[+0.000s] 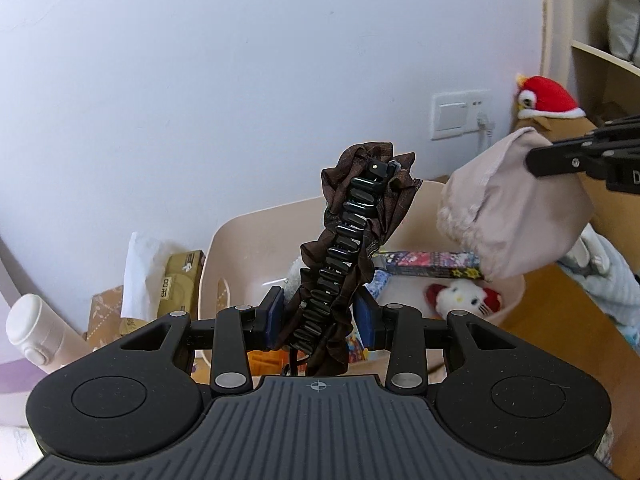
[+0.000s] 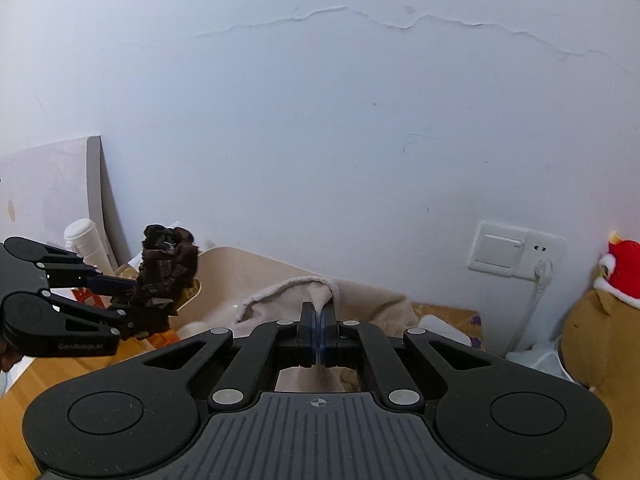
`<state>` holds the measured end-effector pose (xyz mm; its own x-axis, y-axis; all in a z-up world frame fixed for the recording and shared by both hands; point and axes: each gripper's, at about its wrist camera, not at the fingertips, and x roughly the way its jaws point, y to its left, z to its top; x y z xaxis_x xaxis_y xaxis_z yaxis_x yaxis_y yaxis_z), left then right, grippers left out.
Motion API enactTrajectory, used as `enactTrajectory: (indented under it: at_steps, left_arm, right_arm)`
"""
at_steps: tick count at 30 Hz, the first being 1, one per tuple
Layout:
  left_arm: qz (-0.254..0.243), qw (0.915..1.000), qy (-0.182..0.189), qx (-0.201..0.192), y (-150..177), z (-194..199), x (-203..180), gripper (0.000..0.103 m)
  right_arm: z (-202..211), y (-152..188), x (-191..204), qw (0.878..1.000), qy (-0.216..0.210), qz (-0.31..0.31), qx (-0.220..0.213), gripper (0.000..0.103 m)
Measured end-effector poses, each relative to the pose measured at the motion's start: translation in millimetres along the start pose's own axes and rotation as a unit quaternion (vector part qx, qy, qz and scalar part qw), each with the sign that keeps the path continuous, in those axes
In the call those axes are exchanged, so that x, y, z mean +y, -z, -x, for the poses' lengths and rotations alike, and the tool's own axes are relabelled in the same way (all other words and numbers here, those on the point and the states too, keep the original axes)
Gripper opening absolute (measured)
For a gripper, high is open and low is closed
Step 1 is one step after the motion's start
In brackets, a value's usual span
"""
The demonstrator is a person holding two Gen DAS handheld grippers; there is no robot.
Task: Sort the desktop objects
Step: 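Carry the claw clip and pink cloth over the beige basket and open both tools, then move both tools back over the clothes on the table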
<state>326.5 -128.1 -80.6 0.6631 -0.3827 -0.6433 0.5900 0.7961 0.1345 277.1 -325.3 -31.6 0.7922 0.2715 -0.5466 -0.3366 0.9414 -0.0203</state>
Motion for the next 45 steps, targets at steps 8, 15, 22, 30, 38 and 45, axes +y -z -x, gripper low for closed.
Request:
enactTrajectory:
  at_steps: [8,15,22,30,38,45]
  left_arm:
    - [0.023,0.9982,-0.032,0.046,2.7,-41.1,6.0,0.038]
    - [0.062,0.9948,-0.027,0.076,3.1,-62.1,15.1,0.038]
    - [0.062,0.9952,-0.017,0.073,4.4,-62.0,12.6,0.040]
    - [0.085,0.9948,-0.020,0.053,7.5,-48.5,13.3,0.074]
    - [0.079,0.9966,-0.014,0.021,17.9,-19.3,8.4,0.078]
    - [0.089,0.9959,0.009,0.010,28.6,8.7,0.4,0.084]
  right_arm:
    - [-38.5,2.8,16.5,0.999,0.001,0.039,0.020,0.002]
    - [-63.2,9.4,24.7,0.998,-0.003,0.053,0.046,0.002]
    - [-79.3,19.0,39.2,0.995,0.010,0.081,0.061,0.006]
    - [-61.4,26.4,32.9,0.998,0.009,0.043,0.046,0.069]
    - [-31.9,36.5,27.6,0.999,0.034,0.023,0.024,0.103]
    - [-6.2,57.2,21.7,0.999,0.039,0.005,0.029,0.103]
